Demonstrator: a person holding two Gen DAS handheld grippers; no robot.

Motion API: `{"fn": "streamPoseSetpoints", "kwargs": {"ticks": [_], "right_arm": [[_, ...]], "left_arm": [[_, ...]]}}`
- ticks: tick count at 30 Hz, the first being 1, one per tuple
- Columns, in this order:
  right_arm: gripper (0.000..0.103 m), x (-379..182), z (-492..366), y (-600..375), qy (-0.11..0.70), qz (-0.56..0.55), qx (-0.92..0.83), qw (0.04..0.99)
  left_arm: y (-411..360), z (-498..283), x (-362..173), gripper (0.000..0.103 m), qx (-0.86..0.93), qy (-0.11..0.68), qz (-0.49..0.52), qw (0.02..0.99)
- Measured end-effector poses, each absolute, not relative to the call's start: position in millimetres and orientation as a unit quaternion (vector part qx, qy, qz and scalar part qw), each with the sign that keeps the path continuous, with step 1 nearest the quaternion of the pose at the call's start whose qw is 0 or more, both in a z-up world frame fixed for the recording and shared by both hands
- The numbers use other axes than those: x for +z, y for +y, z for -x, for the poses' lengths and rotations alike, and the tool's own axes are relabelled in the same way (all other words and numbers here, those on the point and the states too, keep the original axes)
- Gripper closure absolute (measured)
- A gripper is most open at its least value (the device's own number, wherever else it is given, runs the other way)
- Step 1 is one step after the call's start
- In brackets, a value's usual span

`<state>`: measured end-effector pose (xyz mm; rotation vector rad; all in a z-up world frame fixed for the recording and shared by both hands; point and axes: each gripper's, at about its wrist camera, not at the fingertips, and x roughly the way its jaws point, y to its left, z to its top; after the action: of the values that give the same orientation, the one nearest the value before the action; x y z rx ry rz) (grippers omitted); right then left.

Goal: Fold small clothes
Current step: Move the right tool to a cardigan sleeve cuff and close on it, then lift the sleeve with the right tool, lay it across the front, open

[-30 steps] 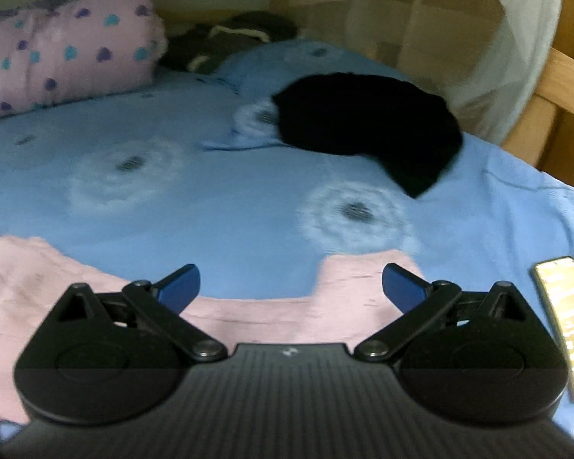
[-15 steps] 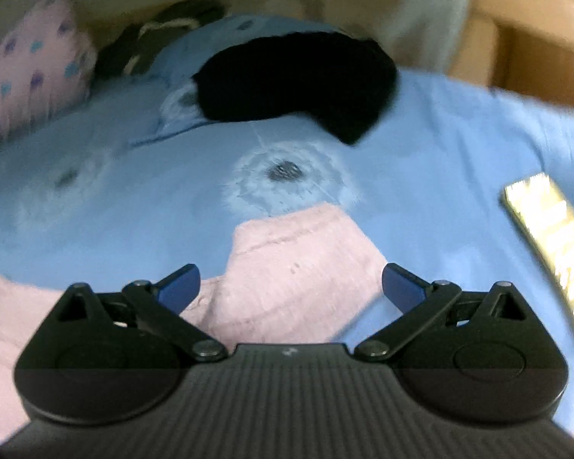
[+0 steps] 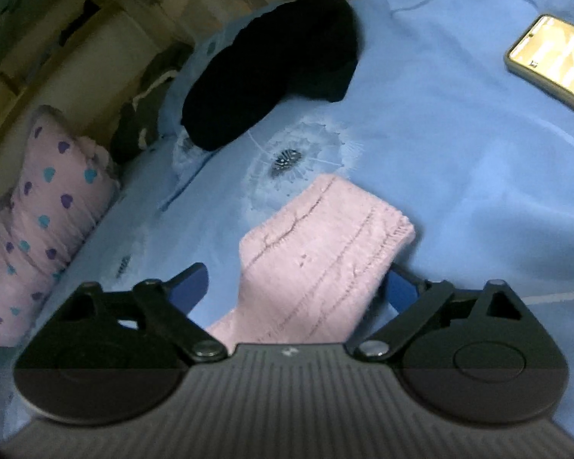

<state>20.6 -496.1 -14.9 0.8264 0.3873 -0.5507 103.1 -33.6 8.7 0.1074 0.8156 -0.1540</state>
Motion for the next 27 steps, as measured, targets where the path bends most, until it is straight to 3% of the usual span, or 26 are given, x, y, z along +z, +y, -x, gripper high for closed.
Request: {"fn": "streamPoseSetpoints", "kwargs": {"ticks": [3,4,5,7,16,27], "right_arm": [[0.025,-19,-15,-502,0.174,-0.408,-0.255,0.859],[0.038,-19,-14,-503,0.176,-0.408,-0.255,0.859],[0.06,-18,-14,-504,0.181,-0.406,-0.255,0.859],[0.079,-16,-12,-505,0.184,-0.407,-0.253,0.858],[0.082,44,-19,-463,0.158,-0.304,-0.206,0.916],[0.082,108,-45,-378,0.131,-0.254,-0.131,0.949]], "left_arm": [[-33,-103,9,0.0,-0.075,0.396,-0.051,0.914],[-33,-103,9,0.0,-0.075,0.396,-0.051,0.914],[-33,-103,10,0.0,-0.075,0.396,-0.051,0.914],[-33,-103,11,0.0,-0.075,0.396,-0.05,0.914],[-25,-103,17,0.0,-0.075,0.402,-0.036,0.912],[-9,-99,27,0.0,-0.074,0.399,-0.025,0.914]]}}
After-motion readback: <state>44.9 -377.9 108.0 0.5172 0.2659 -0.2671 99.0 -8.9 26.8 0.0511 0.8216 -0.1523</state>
